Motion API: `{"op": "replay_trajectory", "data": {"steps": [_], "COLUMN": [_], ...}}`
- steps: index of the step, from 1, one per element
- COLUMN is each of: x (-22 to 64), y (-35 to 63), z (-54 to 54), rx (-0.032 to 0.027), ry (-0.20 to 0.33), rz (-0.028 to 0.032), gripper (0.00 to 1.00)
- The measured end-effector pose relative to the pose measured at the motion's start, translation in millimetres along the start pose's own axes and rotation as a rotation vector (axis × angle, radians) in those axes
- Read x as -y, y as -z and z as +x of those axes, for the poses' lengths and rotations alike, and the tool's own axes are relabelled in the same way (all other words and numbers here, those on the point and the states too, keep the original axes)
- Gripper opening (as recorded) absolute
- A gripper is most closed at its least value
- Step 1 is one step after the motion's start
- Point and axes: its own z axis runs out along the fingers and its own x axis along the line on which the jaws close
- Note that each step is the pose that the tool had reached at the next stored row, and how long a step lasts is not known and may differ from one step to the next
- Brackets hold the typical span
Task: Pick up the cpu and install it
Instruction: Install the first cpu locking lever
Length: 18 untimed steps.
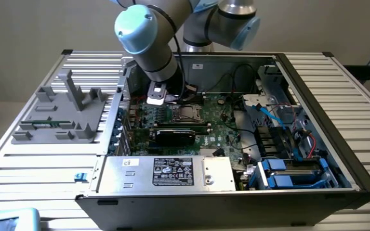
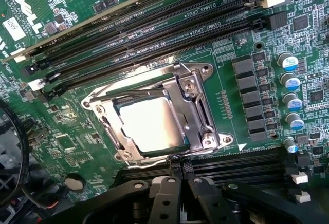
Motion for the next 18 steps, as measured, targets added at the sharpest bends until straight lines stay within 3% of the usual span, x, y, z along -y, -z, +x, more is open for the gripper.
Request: {"op": "replay_trajectory", "data": {"steps": [18], "x": [2.0], "y": [-2.3], "z": [6.8], "rx": [-0.0006], "ry": [-0.001], "rz": [-0.0009], "gripper": [0.11]}}
